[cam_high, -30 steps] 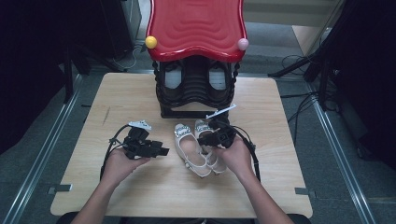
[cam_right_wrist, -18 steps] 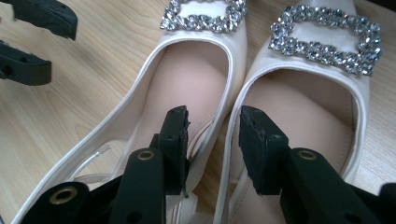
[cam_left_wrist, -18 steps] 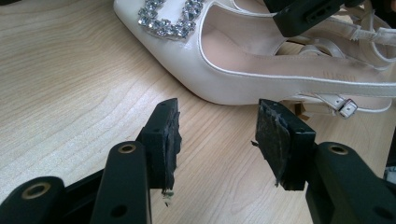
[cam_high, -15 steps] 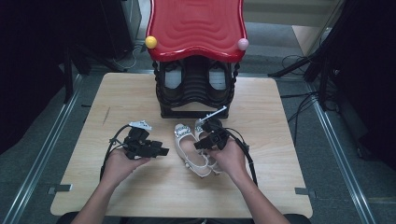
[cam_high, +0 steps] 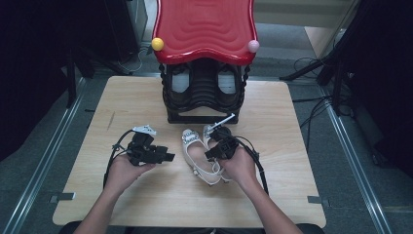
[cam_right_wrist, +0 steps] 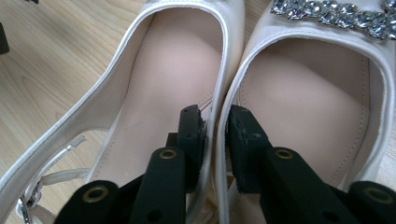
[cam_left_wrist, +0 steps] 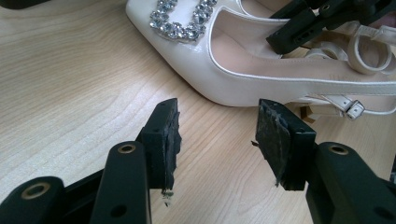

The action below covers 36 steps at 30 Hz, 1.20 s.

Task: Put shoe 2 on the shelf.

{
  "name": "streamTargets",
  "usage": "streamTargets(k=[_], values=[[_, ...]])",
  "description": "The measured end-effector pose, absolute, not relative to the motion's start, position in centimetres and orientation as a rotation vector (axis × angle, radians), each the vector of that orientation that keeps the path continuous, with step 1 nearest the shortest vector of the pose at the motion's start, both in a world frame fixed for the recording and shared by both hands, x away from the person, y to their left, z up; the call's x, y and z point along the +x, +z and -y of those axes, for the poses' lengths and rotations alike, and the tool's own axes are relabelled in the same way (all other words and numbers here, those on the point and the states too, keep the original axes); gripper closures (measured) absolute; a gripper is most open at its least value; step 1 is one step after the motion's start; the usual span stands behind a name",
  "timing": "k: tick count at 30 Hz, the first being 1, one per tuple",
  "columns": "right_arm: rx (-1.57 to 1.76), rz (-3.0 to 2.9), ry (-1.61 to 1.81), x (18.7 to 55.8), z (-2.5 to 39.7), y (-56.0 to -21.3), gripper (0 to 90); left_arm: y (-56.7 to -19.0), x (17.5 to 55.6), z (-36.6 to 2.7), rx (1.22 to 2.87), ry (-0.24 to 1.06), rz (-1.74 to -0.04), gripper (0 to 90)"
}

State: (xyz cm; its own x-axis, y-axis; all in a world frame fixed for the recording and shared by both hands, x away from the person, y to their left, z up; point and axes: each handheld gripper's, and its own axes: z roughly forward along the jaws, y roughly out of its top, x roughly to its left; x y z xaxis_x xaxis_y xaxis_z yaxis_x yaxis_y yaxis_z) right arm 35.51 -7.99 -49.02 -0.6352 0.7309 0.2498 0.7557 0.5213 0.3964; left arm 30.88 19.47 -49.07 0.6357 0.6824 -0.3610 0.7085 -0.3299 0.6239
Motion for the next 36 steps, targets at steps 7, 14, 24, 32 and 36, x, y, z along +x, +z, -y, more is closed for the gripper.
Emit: streamTargets(k=[7,14,24,32,36], values=[[-1.349,2.683,-0.724,35.6,7.9,-48.7,84.2,-49.1,30.9,-19.4,2.081,-0.036,-1.084,48.7],[-1.329,2.687,-0.731,35.8,8.1,-48.3,85.6,-49.0,31.0,-19.8,2.067,-0.032,-1.09,48.2],[-1.149,2.738,-0.722,36.2,8.9,-46.8,85.9,-48.9,31.0,-20.4,2.051,-0.016,-1.1,47.8],[-0.84,2.863,-0.732,37.3,9.5,-44.7,85.9,-49.0,31.2,-21.5,2.034,-0.011,-1.135,47.5],[-0.662,2.906,-0.7,37.8,9.7,-44.2,85.8,-49.0,31.3,-22.1,2.024,0.002,-1.146,47.6]])
